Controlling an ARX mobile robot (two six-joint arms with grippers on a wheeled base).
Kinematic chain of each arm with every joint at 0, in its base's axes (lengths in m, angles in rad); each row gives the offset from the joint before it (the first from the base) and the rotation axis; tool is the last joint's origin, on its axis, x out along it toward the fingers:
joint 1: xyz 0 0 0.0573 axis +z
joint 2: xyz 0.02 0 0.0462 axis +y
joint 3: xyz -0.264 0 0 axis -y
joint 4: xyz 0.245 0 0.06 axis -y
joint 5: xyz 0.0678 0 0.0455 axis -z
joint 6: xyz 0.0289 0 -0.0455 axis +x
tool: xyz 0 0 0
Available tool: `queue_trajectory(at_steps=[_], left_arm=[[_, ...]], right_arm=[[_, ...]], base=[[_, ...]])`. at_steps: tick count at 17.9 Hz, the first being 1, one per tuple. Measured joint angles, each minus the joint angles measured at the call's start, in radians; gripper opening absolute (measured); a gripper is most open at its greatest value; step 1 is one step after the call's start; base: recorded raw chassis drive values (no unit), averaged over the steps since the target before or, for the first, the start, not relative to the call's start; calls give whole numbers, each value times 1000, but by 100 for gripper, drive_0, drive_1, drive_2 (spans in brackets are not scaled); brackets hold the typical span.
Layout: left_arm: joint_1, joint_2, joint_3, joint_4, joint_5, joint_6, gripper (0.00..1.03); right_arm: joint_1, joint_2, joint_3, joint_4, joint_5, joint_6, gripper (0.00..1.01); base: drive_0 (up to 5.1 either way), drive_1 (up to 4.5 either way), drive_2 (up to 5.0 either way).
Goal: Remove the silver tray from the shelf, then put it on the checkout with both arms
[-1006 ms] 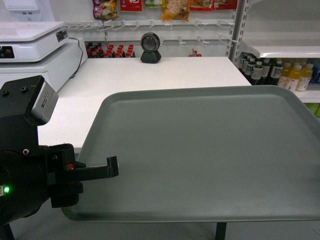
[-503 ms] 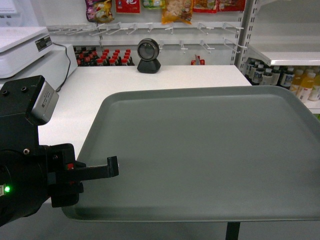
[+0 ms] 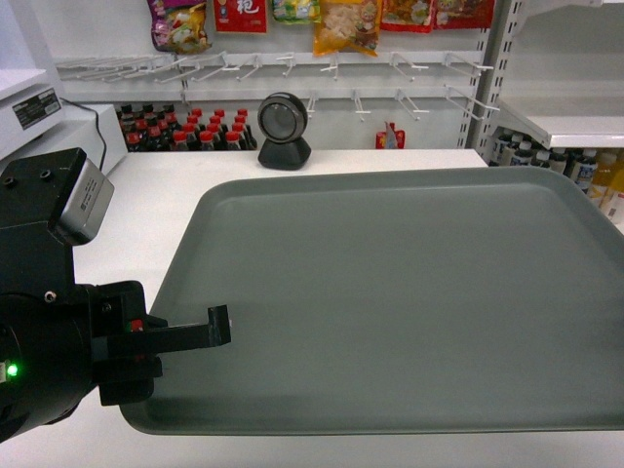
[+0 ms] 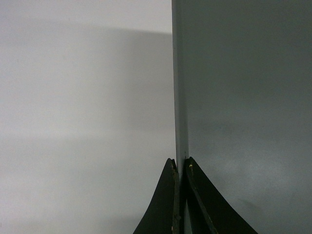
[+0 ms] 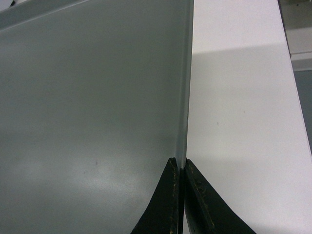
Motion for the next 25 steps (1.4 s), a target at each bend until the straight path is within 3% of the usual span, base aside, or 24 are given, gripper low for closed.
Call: queue_trajectory(at_steps=[6, 7, 8, 9, 11, 12, 15, 16, 18, 20, 22, 23, 24, 25], left_arm=[[0, 2, 2, 5, -1, 0, 2], [-8, 12, 14, -10, -43, -16, 2], [-17, 47, 30, 16, -113, -32, 3], [-10, 86, 48, 21, -121, -32, 3], [43, 160, 92, 51, -92, -16, 3], [78, 196, 122, 68, -61, -6, 3], [188, 333, 234, 95, 40, 50, 3], [246, 463, 339, 75, 104, 68, 3], [259, 563, 414, 60, 124, 70, 3], [260, 638, 467, 42, 126, 73, 3], [254, 697, 510, 42, 99, 72, 3], [251, 711, 540, 24, 67, 66, 7], [249, 724, 549, 45, 15, 53, 17], [250, 729, 551, 41, 2, 44, 23]], right_arm=[[0, 0, 0, 4, 0, 0, 2], [0, 0, 0, 4, -1, 0, 2], [-8, 14, 18, -45, -52, -24, 2], [-23, 65, 67, -70, -142, -84, 3], [-12, 195, 171, -79, -232, -166, 3], [3, 254, 216, -83, -234, -187, 3], [63, 445, 398, -117, -220, -188, 4], [107, 599, 541, -145, -159, -180, 4], [126, 712, 625, -159, -107, -181, 4], [133, 780, 666, -160, -79, -188, 4], [147, 851, 701, -118, -28, -219, 6], [154, 866, 712, -118, -9, -288, 18], [162, 866, 709, -89, -2, -317, 27], [166, 865, 704, -72, 8, -327, 33]], base=[[-1, 72, -73], [0, 0, 0], [0, 0, 0], [0, 0, 0], [0, 0, 0], [0, 0, 0], [0, 0, 0], [0, 0, 0], [0, 0, 0], [0, 0, 0], [0, 0, 0], [0, 0, 0], [0, 0, 0], [0, 0, 0]])
